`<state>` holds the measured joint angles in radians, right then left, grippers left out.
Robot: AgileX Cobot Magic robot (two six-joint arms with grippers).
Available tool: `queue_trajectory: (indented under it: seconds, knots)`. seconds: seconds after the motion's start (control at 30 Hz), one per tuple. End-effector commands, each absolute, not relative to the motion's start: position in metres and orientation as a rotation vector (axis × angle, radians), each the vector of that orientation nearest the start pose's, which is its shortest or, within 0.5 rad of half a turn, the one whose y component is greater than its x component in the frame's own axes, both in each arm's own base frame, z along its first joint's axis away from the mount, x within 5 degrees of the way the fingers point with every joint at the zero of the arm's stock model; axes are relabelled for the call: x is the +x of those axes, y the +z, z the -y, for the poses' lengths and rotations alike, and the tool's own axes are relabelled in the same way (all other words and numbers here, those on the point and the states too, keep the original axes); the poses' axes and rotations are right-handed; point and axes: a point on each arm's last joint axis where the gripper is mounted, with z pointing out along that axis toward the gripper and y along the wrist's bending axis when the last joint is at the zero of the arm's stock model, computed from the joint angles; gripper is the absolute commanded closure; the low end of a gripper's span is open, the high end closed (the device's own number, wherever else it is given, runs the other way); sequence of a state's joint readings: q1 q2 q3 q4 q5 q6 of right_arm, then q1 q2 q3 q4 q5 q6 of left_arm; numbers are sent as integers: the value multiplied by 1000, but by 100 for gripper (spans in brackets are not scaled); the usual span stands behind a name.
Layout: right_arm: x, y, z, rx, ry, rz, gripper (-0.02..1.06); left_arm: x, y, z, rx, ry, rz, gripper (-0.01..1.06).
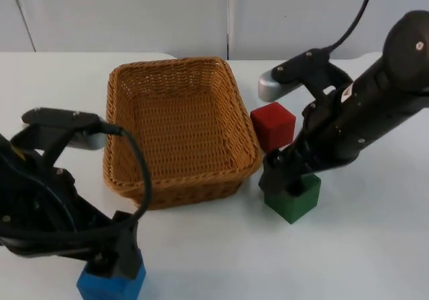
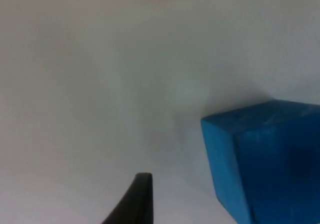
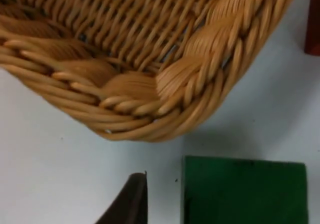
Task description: Pick up one cube with each hand and place exactly two cubes into the same basket, leaving the remaining cube outside.
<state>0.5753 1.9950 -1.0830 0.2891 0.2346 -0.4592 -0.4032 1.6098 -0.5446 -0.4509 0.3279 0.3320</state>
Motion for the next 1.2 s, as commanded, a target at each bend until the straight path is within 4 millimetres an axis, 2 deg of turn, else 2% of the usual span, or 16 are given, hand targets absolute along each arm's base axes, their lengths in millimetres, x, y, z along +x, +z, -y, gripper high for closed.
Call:
queue_trajectory:
  seconds: [0.0, 0.1, 0.43, 0.77, 0.93, 1.0, 1.03, 1.07, 1.1, 1.17]
  knots:
    - [318, 113, -217, -998, 225, -2437, -1, 212, 117, 105, 448, -296, -2838, 0]
    - [319, 104, -217, -1002, 219, -2453, -1, 215, 105, 105, 437, -269, -2859, 0]
    - [321, 84, -217, -1001, 201, -2469, -1, 218, 85, 104, 419, -225, -2886, 0]
    - [322, 83, -217, -992, 197, -2455, -1, 220, 84, 104, 406, -216, -2868, 0]
    - [322, 83, -217, -992, 197, -2456, 5, 221, 84, 104, 400, -216, -2865, 1]
    - [322, 83, -217, -991, 196, -2454, 18, 221, 85, 104, 387, -220, -2866, 8]
    - [322, 83, -217, -991, 196, -2454, 27, 221, 85, 104, 376, -223, -2868, 14]
    - [322, 83, -217, -991, 196, -2454, 27, 221, 85, 104, 376, -223, -2868, 14]
    - [322, 83, -217, -991, 196, -2454, 37, 221, 85, 104, 360, -228, -2870, 26]
    - [322, 85, -217, -992, 198, -2455, 66, 220, 84, 104, 344, -238, -2884, 47]
